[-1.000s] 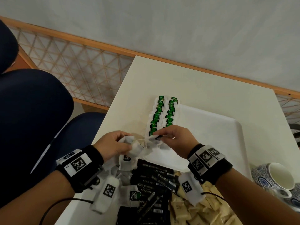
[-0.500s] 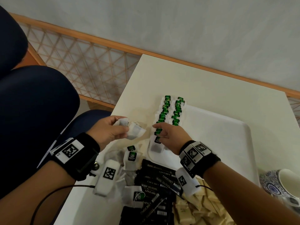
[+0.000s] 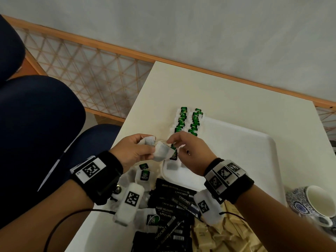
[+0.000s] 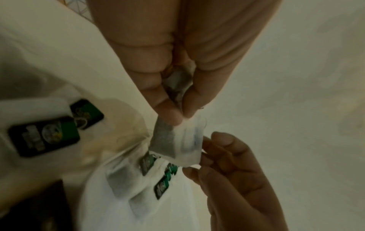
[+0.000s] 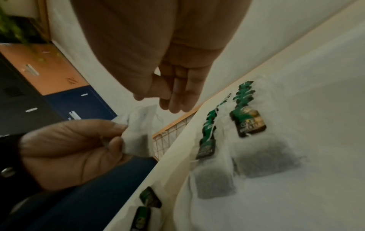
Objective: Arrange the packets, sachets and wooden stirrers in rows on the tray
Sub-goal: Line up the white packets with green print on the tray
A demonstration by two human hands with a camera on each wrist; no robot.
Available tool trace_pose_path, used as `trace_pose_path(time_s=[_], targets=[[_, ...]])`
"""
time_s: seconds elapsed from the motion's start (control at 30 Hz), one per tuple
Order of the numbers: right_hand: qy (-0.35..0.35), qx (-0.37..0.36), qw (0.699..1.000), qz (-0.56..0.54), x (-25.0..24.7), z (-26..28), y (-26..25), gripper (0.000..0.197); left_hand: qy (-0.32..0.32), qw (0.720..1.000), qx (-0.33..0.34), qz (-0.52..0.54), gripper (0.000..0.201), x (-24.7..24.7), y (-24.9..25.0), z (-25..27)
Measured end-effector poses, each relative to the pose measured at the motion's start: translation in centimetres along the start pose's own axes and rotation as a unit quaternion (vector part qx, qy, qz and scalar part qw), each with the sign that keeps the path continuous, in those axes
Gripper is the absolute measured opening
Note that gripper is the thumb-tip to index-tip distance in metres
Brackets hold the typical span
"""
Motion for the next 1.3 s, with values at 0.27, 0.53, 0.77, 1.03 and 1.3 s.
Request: trace_pose_path(time_s=[0.27,0.53,0.77,1.03,1.3], targets=[[0.011,-0.135,0.983,0.127,-1.5,1.4,-0.9,0.023,-0.071,0.996,-0.05,0.017,0.025,2.7,-0.3,0.4],[-0.031,-0.034,0.996,0.071,-2.0,2.2,0.5,0.037,-0.088,0.993,-0.075,0.004,0.025,2.9,-0.6,0.6],[-0.059,0.099,0.984,-0.136,0.4,2.5,0.2,0.023,-0.074,0.996,-0.053,-0.012,0.025,2.7,-0.7,0.3],[-0.098,0.101,0.99,0.015,-0.7,3.0,0.2,0.046,-0.025,0.997,-0.022,-0.071,0.029,1.8,-0.9,0.1],[-0.161,0.063,0.949,0.264,-1.0,4.1,0.3,0.03,0.002,1.0,-0.001,-0.03,0.016,0.1,-0.1,-0.1]])
Point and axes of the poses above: each hand's wrist, its own z-axis away from the middle knuckle, its own x-axis out of the palm, y = z × x, the point moved 3 cm from there along -z, towards the middle knuckle, and after that the axes turned 5 degrees about -y, right-handed, at the moved point
